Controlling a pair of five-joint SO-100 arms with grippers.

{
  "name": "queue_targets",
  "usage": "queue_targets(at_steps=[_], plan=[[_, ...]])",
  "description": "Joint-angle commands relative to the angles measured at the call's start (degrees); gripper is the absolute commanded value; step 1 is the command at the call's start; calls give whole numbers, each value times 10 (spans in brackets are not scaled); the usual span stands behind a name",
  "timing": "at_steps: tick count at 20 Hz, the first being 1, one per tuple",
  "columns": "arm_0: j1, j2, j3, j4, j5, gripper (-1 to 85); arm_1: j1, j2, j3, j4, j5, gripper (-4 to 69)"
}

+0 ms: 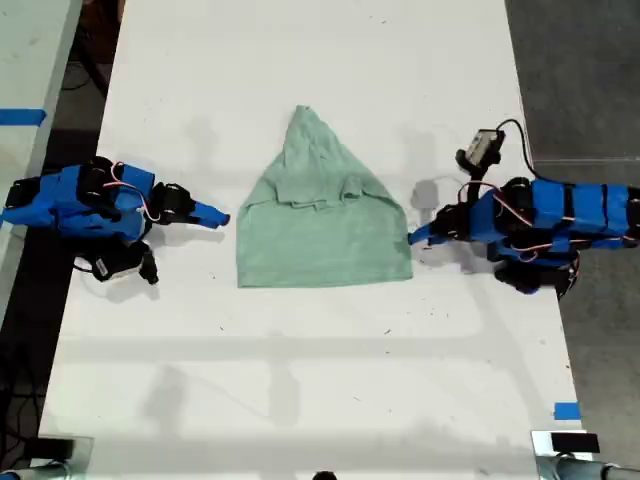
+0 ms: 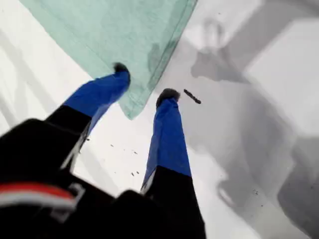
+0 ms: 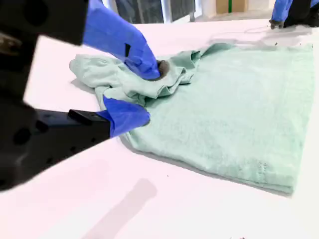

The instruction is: Fold t shirt

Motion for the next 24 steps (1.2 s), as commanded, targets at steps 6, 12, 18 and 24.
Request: queue_targets(at_steps=[6, 12, 18, 24], plan=[[4, 4, 1, 1, 0, 112, 5, -496, -233, -125, -19, 188], [4, 4, 1, 1, 0, 112, 36, -546, -224, -144, -37, -3], [4, 4, 1, 1, 0, 112, 4, -553, -436, 8, -75, -3], [4, 4, 1, 1, 0, 112, -42, -742, -794, 68, -174, -2]])
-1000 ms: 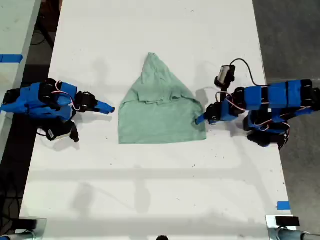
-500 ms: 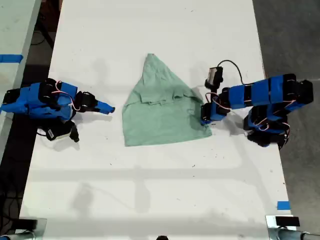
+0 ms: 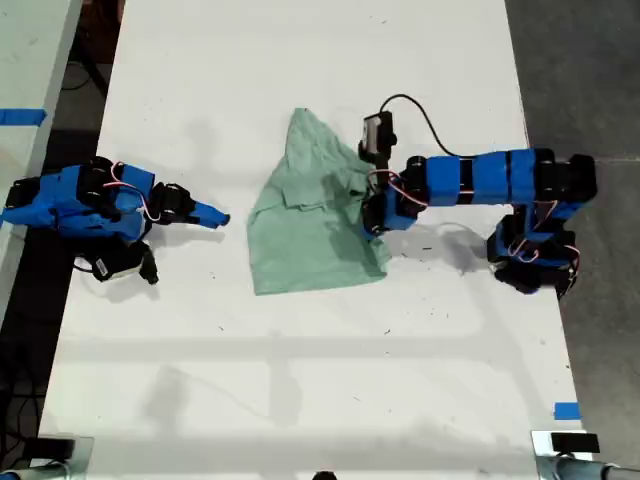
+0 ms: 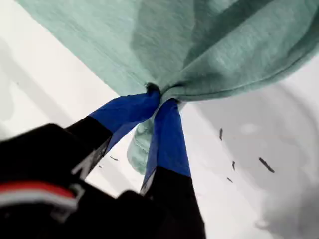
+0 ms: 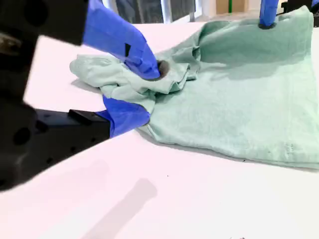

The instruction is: Fold t shirt

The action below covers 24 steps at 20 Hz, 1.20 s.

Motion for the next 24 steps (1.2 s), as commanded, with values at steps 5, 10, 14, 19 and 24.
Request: queue_targets(at_steps=[5, 10, 14, 19, 24], plan=[[4, 4, 1, 1, 0, 112, -21, -227, -234, -49, -58, 6], [4, 4, 1, 1, 0, 112, -36, -243, -320, 23, -51, 265], [4, 4, 1, 1, 0, 112, 11, 18, -132, 88, -30, 198], [4, 4, 1, 1, 0, 112, 33, 399, 280, 17, 40, 1], [4, 4, 1, 1, 0, 112, 4, 650, 615, -96, 107, 1]])
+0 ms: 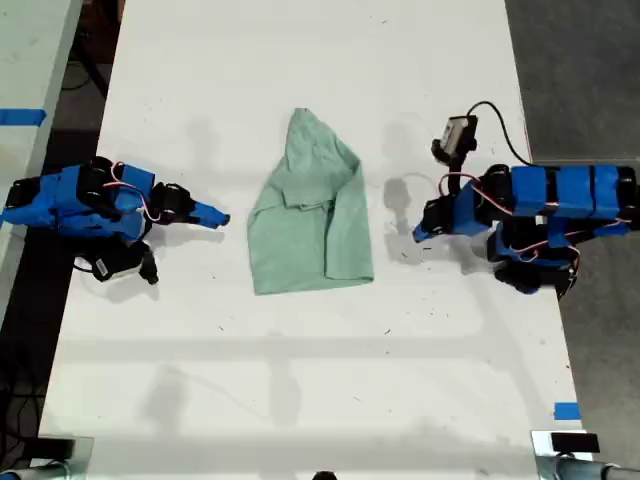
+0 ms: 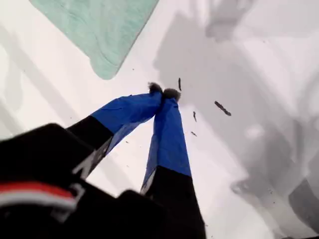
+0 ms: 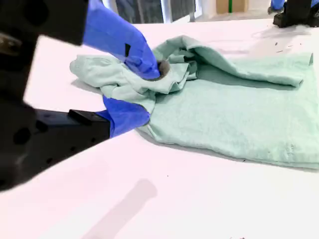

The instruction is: Fold t shirt

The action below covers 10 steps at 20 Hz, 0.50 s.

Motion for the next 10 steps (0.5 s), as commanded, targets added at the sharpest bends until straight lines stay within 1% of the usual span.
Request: queue_targets(at_steps=[1, 3, 5, 6, 7, 10], plan=[[4, 4, 1, 1, 0, 112, -10, 167, 139, -34, 22, 1], [4, 4, 1, 1, 0, 112, -4, 307, 224, -25, -3, 1], [4, 4, 1, 1, 0, 112, 4, 501, 343, 17, -49, 2], [4, 4, 1, 1, 0, 112, 16, 495, 359, 16, -47, 2], [4, 4, 1, 1, 0, 112, 6, 497, 353, 18, -52, 2], [4, 4, 1, 1, 0, 112, 14, 497, 357, 35, -4, 2]])
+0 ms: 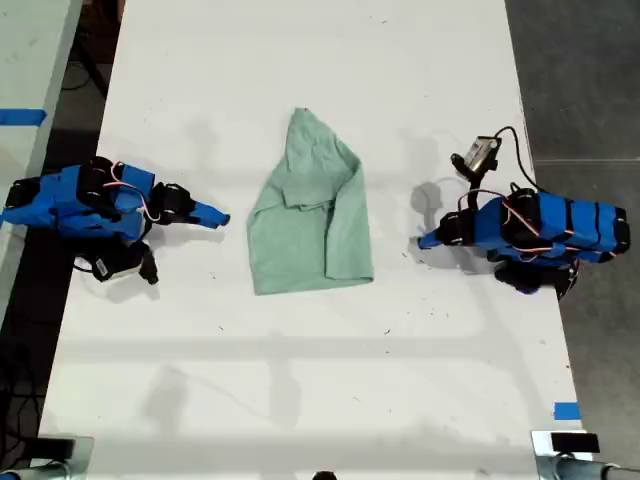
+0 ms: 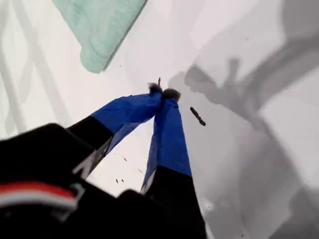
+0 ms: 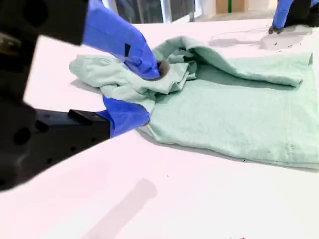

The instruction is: Fold t shirt

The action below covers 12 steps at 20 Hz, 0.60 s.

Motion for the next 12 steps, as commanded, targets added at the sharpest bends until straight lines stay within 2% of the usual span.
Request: queue_targets(at_steps=[1, 12], plan=[[4, 4, 1, 1, 0, 112, 9, 12, 32, 10, 25, 2], [3, 4, 1, 1, 4, 112, 17, 12, 33, 18, 41, 2]])
